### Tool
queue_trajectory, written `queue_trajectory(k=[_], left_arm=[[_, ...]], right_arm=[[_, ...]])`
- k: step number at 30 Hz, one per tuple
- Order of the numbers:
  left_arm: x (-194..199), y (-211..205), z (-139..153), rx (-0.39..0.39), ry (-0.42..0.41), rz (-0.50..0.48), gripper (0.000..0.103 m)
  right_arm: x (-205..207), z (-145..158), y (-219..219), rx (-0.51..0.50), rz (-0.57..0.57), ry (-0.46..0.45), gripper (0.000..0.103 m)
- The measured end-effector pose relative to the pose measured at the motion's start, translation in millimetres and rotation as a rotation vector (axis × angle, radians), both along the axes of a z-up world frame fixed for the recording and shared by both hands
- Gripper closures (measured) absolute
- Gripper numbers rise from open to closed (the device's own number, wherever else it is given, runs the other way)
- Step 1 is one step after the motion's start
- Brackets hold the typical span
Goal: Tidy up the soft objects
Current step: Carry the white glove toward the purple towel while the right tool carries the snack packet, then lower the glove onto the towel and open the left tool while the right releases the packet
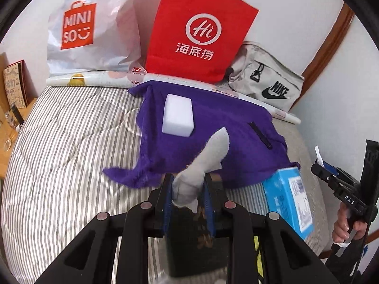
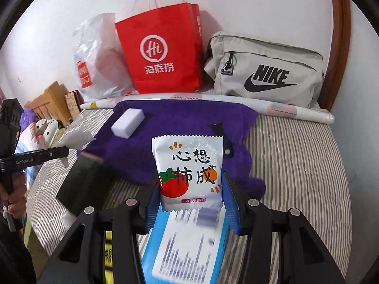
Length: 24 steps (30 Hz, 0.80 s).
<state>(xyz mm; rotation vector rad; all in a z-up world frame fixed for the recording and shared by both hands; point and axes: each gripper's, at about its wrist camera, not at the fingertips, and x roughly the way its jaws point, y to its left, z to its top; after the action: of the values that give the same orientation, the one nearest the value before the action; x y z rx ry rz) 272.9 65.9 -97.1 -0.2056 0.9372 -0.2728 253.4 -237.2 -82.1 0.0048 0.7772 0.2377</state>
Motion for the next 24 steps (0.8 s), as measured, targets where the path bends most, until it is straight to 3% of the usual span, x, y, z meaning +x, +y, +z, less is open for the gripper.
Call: queue_trajectory(k=[11,24], left_arm=[[66.3,-15.1,-24.0,-0.019,0.079,-0.023,0.08],[96.7,-19.5,-58.6,0.057,0.155,-0.019,0.08]], right_arm=[[64.6,-26.1,-1.4,0.007,-0.012,0.078,0.055],[116.7,-55.6,2.8,-0.04,-0.01,0.177,0.055]])
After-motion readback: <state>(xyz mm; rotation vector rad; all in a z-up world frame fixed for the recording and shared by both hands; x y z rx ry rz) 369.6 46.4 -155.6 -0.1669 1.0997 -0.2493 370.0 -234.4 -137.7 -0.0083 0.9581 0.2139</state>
